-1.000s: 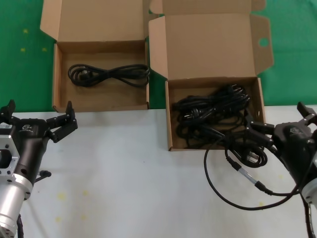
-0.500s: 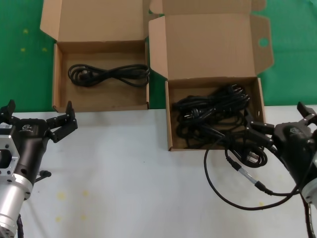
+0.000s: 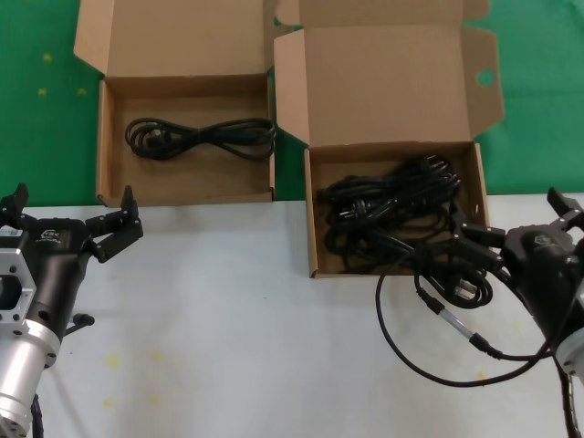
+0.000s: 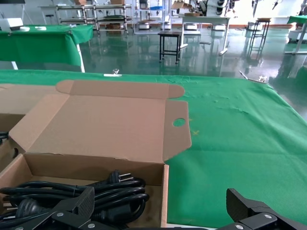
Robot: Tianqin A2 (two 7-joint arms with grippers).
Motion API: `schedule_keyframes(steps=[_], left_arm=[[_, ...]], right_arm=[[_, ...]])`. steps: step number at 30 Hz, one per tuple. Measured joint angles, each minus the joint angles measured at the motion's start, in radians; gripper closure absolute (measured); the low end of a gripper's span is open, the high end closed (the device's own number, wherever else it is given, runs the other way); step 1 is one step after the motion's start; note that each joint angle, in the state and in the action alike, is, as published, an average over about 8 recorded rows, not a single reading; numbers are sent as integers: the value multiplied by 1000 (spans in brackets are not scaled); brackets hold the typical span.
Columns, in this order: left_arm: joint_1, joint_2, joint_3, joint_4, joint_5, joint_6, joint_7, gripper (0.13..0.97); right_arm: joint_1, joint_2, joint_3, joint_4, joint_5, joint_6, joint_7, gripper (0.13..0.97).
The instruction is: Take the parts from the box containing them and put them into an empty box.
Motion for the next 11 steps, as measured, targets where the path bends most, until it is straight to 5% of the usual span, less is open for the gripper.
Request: schedule_keyframes(steps=[11], left_arm=[[0, 0, 0, 0, 0, 0, 0, 132]], right_arm=[[0, 0, 0, 0, 0, 0, 0, 129]])
